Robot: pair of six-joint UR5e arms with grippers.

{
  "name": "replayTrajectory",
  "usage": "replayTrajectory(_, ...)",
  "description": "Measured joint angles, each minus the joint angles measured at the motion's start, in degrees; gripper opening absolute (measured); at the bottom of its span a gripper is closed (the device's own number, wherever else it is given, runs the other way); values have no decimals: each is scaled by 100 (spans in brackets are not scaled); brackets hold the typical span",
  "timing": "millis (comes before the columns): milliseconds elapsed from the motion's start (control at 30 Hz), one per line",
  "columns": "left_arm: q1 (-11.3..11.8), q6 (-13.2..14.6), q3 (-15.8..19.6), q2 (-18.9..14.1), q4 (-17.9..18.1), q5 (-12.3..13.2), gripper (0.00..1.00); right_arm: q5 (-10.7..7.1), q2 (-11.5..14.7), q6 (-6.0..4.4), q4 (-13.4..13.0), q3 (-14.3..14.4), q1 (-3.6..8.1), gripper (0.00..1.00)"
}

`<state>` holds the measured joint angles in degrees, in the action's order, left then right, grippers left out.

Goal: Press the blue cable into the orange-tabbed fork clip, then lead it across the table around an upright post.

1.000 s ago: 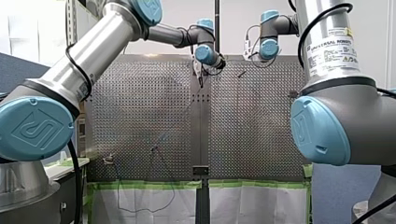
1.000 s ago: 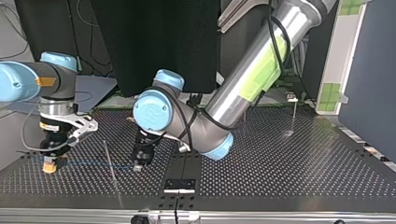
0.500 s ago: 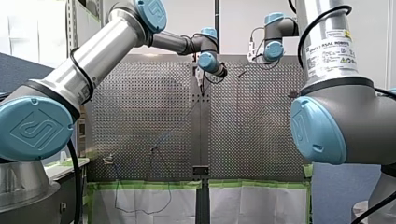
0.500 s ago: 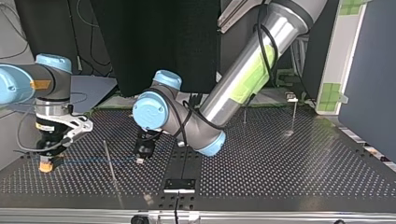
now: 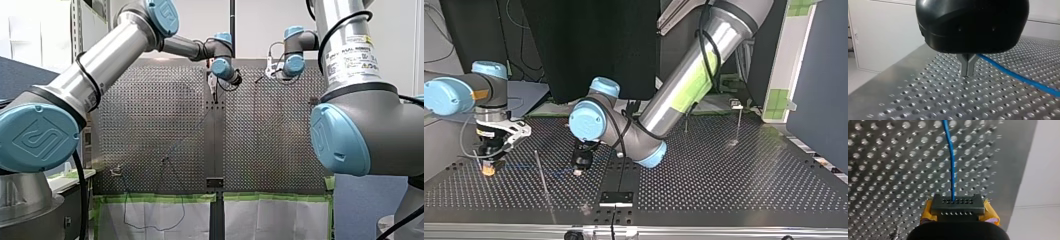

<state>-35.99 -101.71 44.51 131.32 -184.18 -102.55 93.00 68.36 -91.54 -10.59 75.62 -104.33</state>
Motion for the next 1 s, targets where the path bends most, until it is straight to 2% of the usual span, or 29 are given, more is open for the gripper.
replayTrajectory(233, 8, 10, 8, 206, -20, -25, 2, -39, -129, 8, -5, 31, 23, 0)
replayTrajectory(533, 39, 16, 83, 234, 19, -49, 2, -59, -295, 9, -24, 182, 40, 0)
replayTrajectory(600, 43, 19, 134, 236, 59, -52, 22, -60, -332, 9, -44, 244, 47, 0)
replayTrajectory(633, 44, 26, 175, 234, 90, -54, 22, -61, -346, 11, -57, 271, 50, 0)
replayTrajectory(667, 44, 31, 211, 234, 115, -54, 36, -63, -366, 11, -84, 312, 53, 0)
replayTrajectory(700, 44, 37, 245, 234, 137, -53, 46, -66, -380, 11, -110, 341, 54, 0)
replayTrajectory(733, 45, 44, 279, 236, 161, -52, 46, -71, -396, 10, -139, 371, 55, 0)
replayTrajectory(800, 45, 59, 309, 234, 187, -46, 67, -83, -433, 3, -227, 450, 56, 0)
replayTrajectory(833, 46, 71, 320, 233, 198, -47, 67, -87, -446, 1, -272, 487, 53, 0)
replayTrajectory(900, 46, 69, 331, 235, 208, -58, 77, -93, -475, -6, -384, 581, 46, 0)
replayTrajectory(1000, 52, -5, 336, 234, 212, -95, 79, -96, -536, -9, -553, 709, 28, 0)
